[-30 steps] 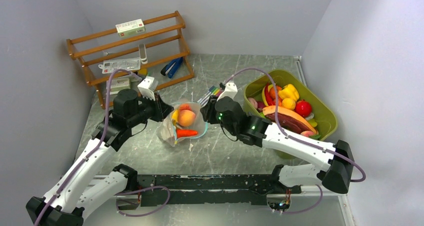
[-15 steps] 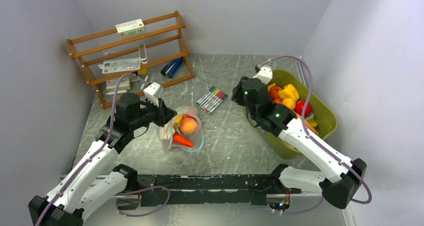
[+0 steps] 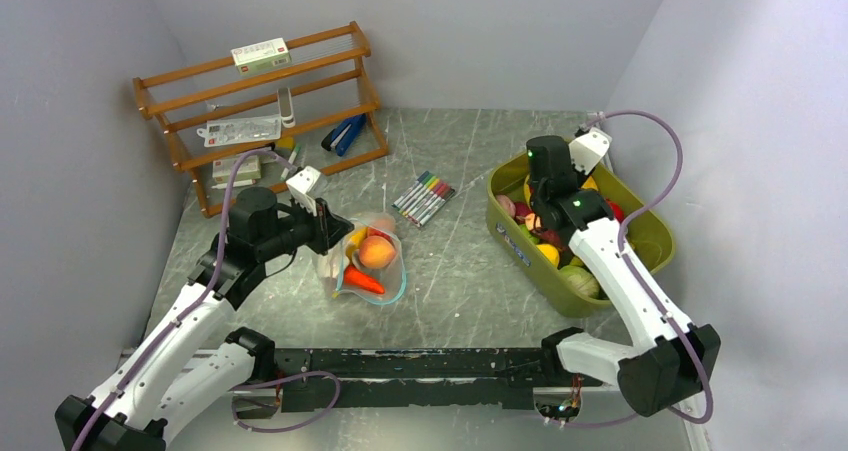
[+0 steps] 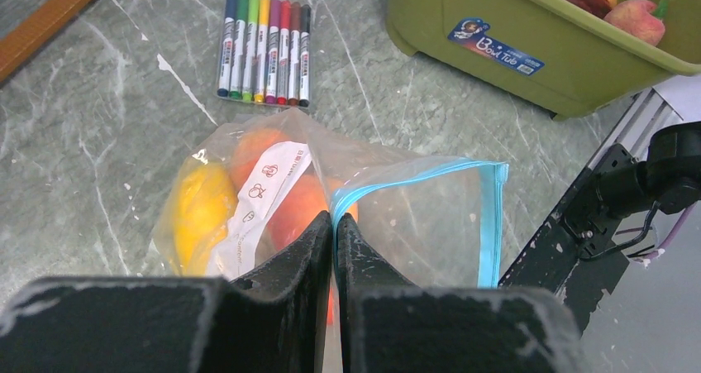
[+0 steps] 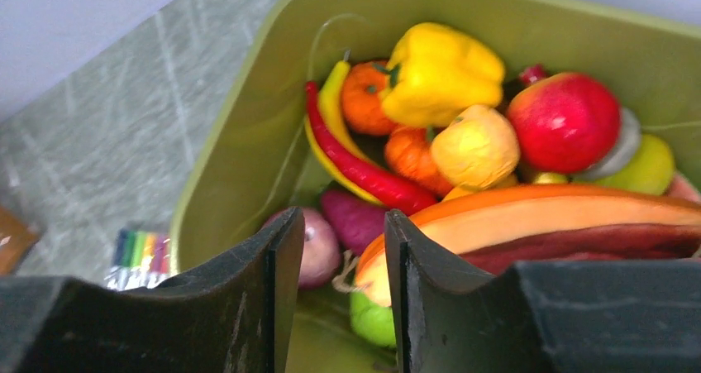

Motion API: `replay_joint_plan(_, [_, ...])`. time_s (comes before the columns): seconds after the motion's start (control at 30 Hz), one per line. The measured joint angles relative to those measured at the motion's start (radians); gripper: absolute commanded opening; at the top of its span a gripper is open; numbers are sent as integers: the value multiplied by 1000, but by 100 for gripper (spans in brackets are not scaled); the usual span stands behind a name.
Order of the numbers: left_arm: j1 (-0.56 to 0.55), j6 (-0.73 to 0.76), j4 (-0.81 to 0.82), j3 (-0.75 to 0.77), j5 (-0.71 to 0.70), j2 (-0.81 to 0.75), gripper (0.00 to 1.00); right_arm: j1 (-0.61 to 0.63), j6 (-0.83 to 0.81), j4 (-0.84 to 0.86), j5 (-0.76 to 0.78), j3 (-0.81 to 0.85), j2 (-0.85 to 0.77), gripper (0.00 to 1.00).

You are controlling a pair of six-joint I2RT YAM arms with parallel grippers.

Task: Place the food in the zip-top bag and seal the zipper
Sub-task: Pick up the fake fruit from the bin.

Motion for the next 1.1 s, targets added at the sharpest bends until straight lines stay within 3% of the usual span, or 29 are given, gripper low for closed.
replay_joint_plan(0.1, [0,2,0,0,4,0,7,-54,-69,35,11,-3,28,50])
replay_joint_plan(0.47, [0,4,0,-2,23,-7,7,-229,-335,187,-58,-27,135,54])
replay_joint_plan(0.8, [0,4,-1,-2,25,-10,7,-322,-398,176,-131,-32,271,63])
replay_joint_plan(0.9, [0,4,-1,-5,25,-20,7,-338,-407,173,-143,-37,277,71])
replay_joint_plan(1.1, [0,5,-1,-6,25,-18,7,-350,-414,164,-160,-57,271,68])
